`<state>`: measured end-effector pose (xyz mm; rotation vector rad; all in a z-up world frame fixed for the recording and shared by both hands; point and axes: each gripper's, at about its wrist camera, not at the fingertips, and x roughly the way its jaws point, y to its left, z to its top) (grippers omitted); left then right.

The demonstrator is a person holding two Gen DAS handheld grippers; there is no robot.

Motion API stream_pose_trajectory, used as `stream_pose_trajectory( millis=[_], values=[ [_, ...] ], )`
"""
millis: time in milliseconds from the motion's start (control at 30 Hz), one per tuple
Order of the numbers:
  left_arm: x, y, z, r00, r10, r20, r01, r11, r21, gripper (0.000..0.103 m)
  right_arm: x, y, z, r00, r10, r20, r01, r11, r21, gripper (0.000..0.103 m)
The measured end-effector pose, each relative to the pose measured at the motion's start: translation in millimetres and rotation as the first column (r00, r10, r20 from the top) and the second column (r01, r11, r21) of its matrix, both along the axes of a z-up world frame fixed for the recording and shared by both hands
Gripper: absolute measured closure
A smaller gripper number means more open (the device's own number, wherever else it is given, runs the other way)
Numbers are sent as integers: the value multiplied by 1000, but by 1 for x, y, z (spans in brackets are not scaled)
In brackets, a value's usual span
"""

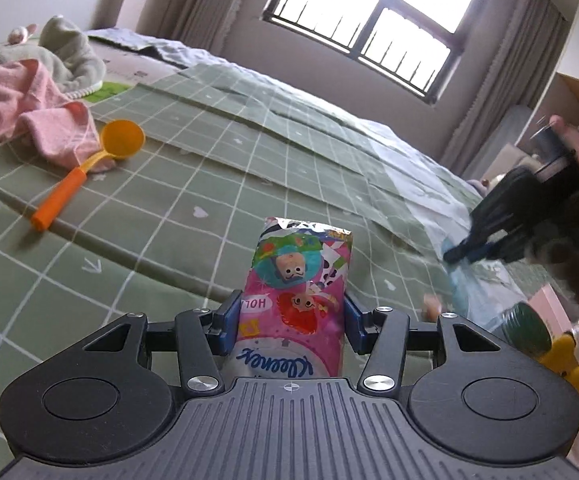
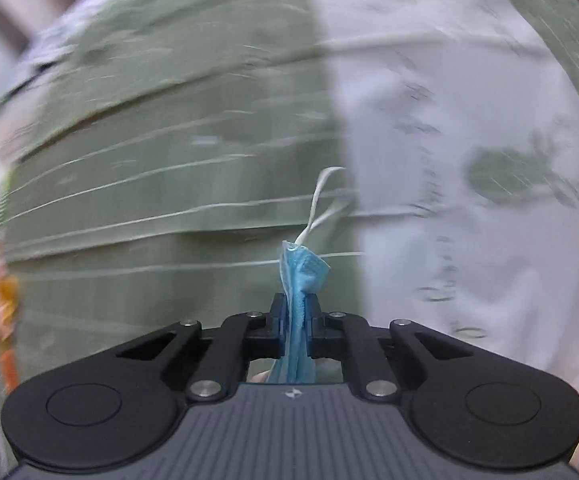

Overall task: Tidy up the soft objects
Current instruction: 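Place the tissue pack and blue face mask into the pink box and release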

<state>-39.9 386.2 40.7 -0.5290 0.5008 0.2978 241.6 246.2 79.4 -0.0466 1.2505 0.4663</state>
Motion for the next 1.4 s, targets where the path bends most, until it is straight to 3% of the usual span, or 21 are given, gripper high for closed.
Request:
stream_pose_trajectory(
  millis=[133, 300, 467, 667, 833, 967, 1067, 1167, 1233, 1333, 1400],
  values=[
    [-6, -4, 25, 999, 15, 41, -15, 1000, 0, 47, -53, 10, 67, 976, 187, 115, -199, 974, 110, 95],
    [-7, -31, 72, 996, -11, 86, 6, 998, 64, 47, -107, -16, 160, 906, 311, 287, -379, 897, 227, 95],
    [7, -78, 114, 989, -94, 111, 80, 989, 124, 47, -131, -80, 222, 855, 302, 422, -440, 853, 282, 95],
    [47, -153, 150, 962, -250, 114, 230, 960, 162, 47, -134, -187, 245, 852, 202, 484, -379, 874, 302, 95],
    [102, -228, 159, 900, -424, 102, 408, 902, 145, 47, -115, -280, 232, 838, 93, 538, -280, 919, 277, 95],
    [161, -283, 143, 841, -529, 112, 531, 847, 9, 47, -96, -350, 204, 807, 4, 591, -207, 938, 276, 95],
    [202, -322, 125, 823, -559, 99, 565, 824, -46, 47, -78, -393, 174, 752, -46, 657, -176, 947, 268, 95],
    [239, -360, 110, 808, -582, 87, 585, 811, -10, 47, -54, -415, 133, 720, -44, 693, -143, 967, 211, 95],
    [262, -379, 99, 801, -596, 62, 596, 803, 10, 46, -34, -425, 102, 744, -46, 667, -117, 973, 197, 95],
    [289, -402, 84, 801, -599, -8, 599, 801, 9, 44, -5, -439, 45, 810, -59, 583, -62, 981, 185, 95],
    [300, -414, 72, 797, -600, -75, 602, 798, 20, 44, 0, -441, 17, 829, -47, 557, -54, 985, 164, 95]
  ],
)
